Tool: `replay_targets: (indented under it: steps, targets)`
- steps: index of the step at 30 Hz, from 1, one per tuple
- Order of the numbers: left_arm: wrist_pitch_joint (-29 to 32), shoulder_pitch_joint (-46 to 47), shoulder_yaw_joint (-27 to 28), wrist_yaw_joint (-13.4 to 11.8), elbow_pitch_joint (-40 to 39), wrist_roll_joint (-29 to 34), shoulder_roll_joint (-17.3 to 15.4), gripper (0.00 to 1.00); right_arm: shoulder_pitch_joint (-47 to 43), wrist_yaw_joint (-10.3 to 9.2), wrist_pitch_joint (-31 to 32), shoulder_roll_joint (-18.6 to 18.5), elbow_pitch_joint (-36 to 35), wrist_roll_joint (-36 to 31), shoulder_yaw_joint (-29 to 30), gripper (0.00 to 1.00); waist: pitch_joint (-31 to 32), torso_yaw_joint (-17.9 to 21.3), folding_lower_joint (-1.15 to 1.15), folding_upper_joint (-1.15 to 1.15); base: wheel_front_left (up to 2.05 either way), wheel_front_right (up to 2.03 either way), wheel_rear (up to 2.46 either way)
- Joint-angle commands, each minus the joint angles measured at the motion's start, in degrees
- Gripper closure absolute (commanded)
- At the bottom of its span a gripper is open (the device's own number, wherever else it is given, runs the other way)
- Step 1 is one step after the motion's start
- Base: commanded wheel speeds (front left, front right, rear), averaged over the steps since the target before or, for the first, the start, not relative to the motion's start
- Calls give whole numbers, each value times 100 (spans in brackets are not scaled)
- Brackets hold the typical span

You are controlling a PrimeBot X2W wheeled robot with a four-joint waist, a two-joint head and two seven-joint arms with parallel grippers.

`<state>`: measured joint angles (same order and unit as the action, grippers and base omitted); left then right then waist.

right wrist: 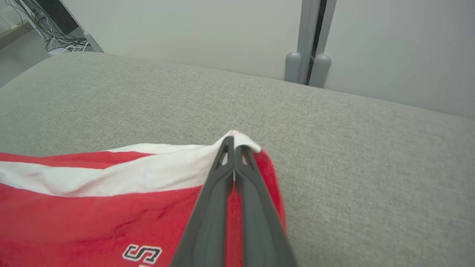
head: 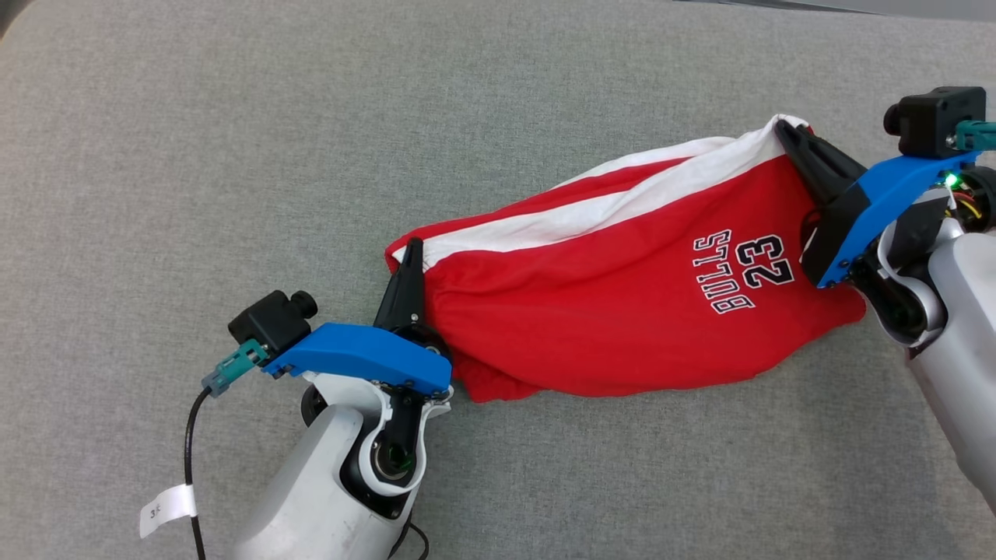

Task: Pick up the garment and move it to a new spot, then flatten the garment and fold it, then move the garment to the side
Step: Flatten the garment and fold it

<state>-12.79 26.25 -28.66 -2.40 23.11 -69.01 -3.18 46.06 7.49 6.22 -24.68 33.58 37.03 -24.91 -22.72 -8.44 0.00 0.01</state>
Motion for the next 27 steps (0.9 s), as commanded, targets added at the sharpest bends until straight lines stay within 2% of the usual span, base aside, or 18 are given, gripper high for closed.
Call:
replay_targets:
  steps: [1,3,5,6,7,8,9,10,18,27]
  targets:
    - [-53,93,-10,19,33,8,6,100,125,1,-56,-31,72,37,-49,100,8,-7,0,-1,0,0,0]
    - [-55,114,-19,-10,60,18,9,100,228,1,-153,-19,255,78,-198,100,25,-25,0,-1,0,0,0]
    - [-76,129,-36,-37,71,19,12,88,322,1,-257,10,433,119,-334,100,42,-44,0,-1,0,0,0]
    - [-78,129,-55,-47,74,21,14,85,370,1,-308,29,528,150,-393,100,51,-54,0,-1,0,0,0]
    - [-75,122,-82,-61,76,31,15,74,410,1,-368,46,627,166,-435,96,67,-68,0,-1,0,0,0]
    - [-75,120,-101,-87,76,52,14,61,455,1,-425,62,735,199,-462,81,79,-78,0,-1,0,0,0]
    - [-74,124,-116,-125,76,71,15,12,490,1,-489,78,834,225,-490,52,94,-90,0,-1,0,0,0]
    - [-53,119,-142,-164,79,88,14,0,510,1,-546,100,932,247,-528,0,116,-101,0,-1,0,0,0]
    - [305,-27,-607,-564,-120,589,-423,0,613,1,-831,132,1411,448,-927,0,323,-124,0,-1,0,0,0]
    - [573,-423,-806,-918,-996,957,-1177,0,481,1,-900,-168,1637,789,-1286,0,650,-106,0,-1,0,0,0]
